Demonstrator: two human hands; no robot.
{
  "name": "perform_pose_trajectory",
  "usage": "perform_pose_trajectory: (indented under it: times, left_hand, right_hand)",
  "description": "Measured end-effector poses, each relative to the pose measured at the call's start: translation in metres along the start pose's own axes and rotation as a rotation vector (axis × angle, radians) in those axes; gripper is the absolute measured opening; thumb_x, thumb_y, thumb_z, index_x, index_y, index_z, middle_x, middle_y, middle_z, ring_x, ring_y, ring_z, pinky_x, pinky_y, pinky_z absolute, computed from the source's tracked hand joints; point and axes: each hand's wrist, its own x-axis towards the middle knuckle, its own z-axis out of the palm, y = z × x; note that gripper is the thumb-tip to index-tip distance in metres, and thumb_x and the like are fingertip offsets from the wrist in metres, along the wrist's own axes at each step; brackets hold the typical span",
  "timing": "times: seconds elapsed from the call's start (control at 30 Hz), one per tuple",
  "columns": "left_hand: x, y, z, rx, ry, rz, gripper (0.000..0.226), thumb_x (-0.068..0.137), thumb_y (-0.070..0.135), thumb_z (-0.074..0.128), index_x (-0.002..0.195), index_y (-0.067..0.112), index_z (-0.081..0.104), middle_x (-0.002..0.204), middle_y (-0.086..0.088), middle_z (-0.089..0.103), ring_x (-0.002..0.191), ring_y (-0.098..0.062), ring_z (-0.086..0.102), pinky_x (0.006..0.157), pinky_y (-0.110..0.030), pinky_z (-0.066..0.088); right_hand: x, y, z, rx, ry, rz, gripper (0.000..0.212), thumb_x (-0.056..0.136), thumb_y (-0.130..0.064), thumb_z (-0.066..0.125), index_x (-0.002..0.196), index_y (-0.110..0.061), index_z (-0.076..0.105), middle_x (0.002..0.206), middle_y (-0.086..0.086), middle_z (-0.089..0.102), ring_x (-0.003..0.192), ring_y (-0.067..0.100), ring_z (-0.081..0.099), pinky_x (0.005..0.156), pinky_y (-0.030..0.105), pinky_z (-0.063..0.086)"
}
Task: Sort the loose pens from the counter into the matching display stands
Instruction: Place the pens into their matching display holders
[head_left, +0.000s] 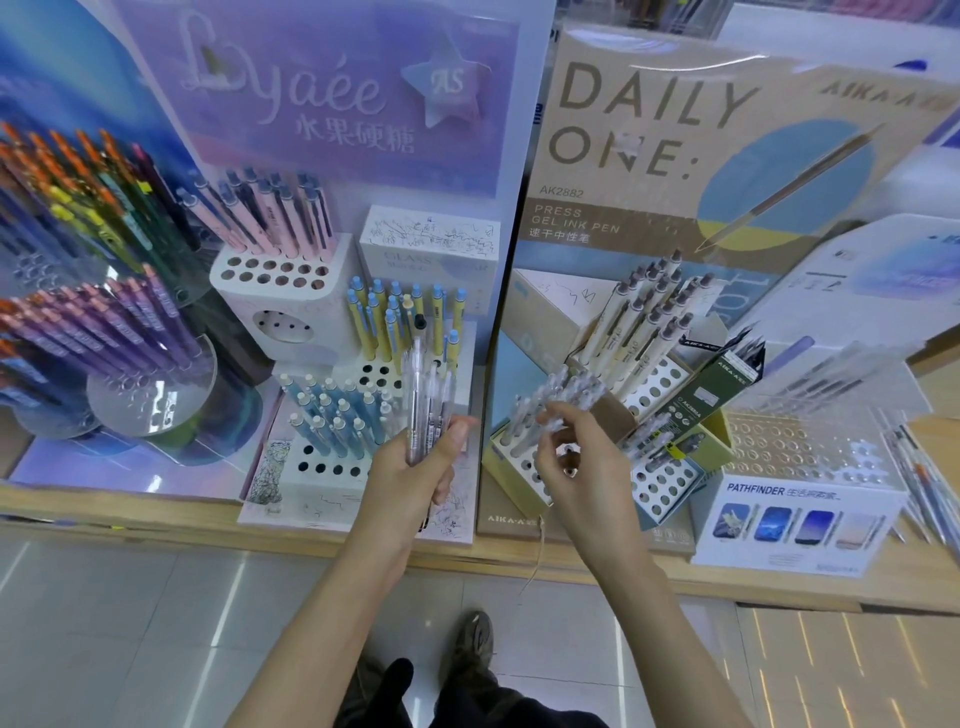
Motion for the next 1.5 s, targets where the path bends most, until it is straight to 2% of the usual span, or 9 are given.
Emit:
perform_pose_trajectory:
  times: [0.2,0.37,0.53,0.77,0.97,1.17,1.27,1.4,1.5]
  left_hand:
    - [0.0,0.002,-0.001,-0.106,-0.014,0.017,0.049,0.074,0.053,0.061,0.102,0.013,0.065,0.053,0.006,0.038,0.045,-0.008,0.032,0.044,-0.019,0.03]
    - [-0.002,0.005,0.002,-0.187,-0.017,0.043,0.018,0.093,0.031,0.051,0.093,0.013,0.049,0.067,0.004,0.053,0.044,-0.007,0.036,0.04,-0.018,0.031]
    - [-0.004,0.009,0.004,-0.194,-0.05,0.034,0.017,0.097,0.025,0.046,0.096,0.009,0.051,0.07,0.003,0.055,0.047,-0.008,0.039,0.041,-0.019,0.033]
    - [-0.006,0.012,0.007,-0.19,-0.096,0.044,0.018,0.093,0.024,0.049,0.09,0.007,0.052,0.063,0.003,0.057,0.048,-0.01,0.043,0.043,-0.02,0.037]
    - [-0.003,0.012,0.013,-0.122,-0.199,0.151,0.028,0.085,0.035,0.054,0.089,0.007,0.057,0.062,0.004,0.059,0.05,-0.01,0.051,0.047,-0.019,0.042]
    - [-0.002,0.003,0.031,-0.078,-0.304,0.161,0.02,0.081,0.045,0.06,0.099,0.035,0.063,0.087,0.004,0.072,0.067,-0.011,0.068,0.055,-0.021,0.052]
    - [0.0,-0.003,0.036,-0.06,-0.267,0.134,0.023,0.081,0.051,0.058,0.099,0.036,0.057,0.098,0.004,0.074,0.088,-0.016,0.072,0.066,-0.019,0.054]
    - [0.003,-0.007,0.042,-0.014,-0.218,0.165,0.027,0.089,0.045,0.046,0.1,0.02,0.047,0.106,0.008,0.072,0.108,-0.009,0.065,0.085,-0.016,0.051]
    - [0.005,-0.008,0.04,0.048,-0.126,0.162,0.03,0.085,0.051,0.048,0.103,0.029,0.053,0.108,0.017,0.069,0.109,0.005,0.058,0.088,-0.01,0.045]
  right_hand:
    - [-0.006,0.009,0.001,-0.063,-0.059,-0.074,0.032,0.094,-0.007,0.055,0.126,-0.009,0.049,0.103,-0.001,0.063,0.074,0.017,0.061,0.067,0.033,0.048]
    - [-0.009,0.008,0.015,-0.134,0.017,-0.168,0.021,0.096,-0.005,0.051,0.115,-0.003,0.058,0.105,0.01,0.06,0.087,0.021,0.06,0.07,0.02,0.04]
    - [-0.004,0.001,0.021,-0.232,0.156,-0.224,0.017,0.09,0.003,0.058,0.106,0.003,0.065,0.092,0.016,0.058,0.07,0.03,0.06,0.053,0.036,0.049]
    - [0.008,-0.003,0.016,-0.302,0.073,-0.152,0.024,0.094,-0.005,0.056,0.117,0.0,0.061,0.094,0.016,0.065,0.079,0.033,0.063,0.062,0.042,0.05]
    - [-0.008,-0.034,0.002,0.255,0.034,0.027,0.018,0.089,-0.034,0.063,0.106,-0.026,0.059,0.075,-0.01,0.06,0.068,0.002,0.057,0.059,0.009,0.042]
    - [-0.006,-0.038,-0.005,0.759,0.014,0.349,0.023,0.087,-0.015,0.067,0.079,0.004,0.058,0.066,0.011,0.056,0.055,0.018,0.054,0.048,0.029,0.048]
    - [-0.006,-0.021,-0.022,0.688,0.053,0.351,0.03,0.088,-0.02,0.066,0.082,0.008,0.061,0.069,0.021,0.051,0.064,0.02,0.052,0.059,0.034,0.049]
    - [-0.003,-0.006,-0.044,0.593,0.163,0.301,0.006,0.089,-0.013,0.065,0.088,-0.008,0.068,0.073,0.012,0.063,0.07,0.017,0.059,0.068,0.03,0.049]
    - [0.001,0.001,-0.053,0.469,0.307,0.245,0.021,0.087,-0.008,0.067,0.099,-0.024,0.062,0.086,-0.005,0.068,0.084,0.005,0.066,0.076,0.016,0.052]
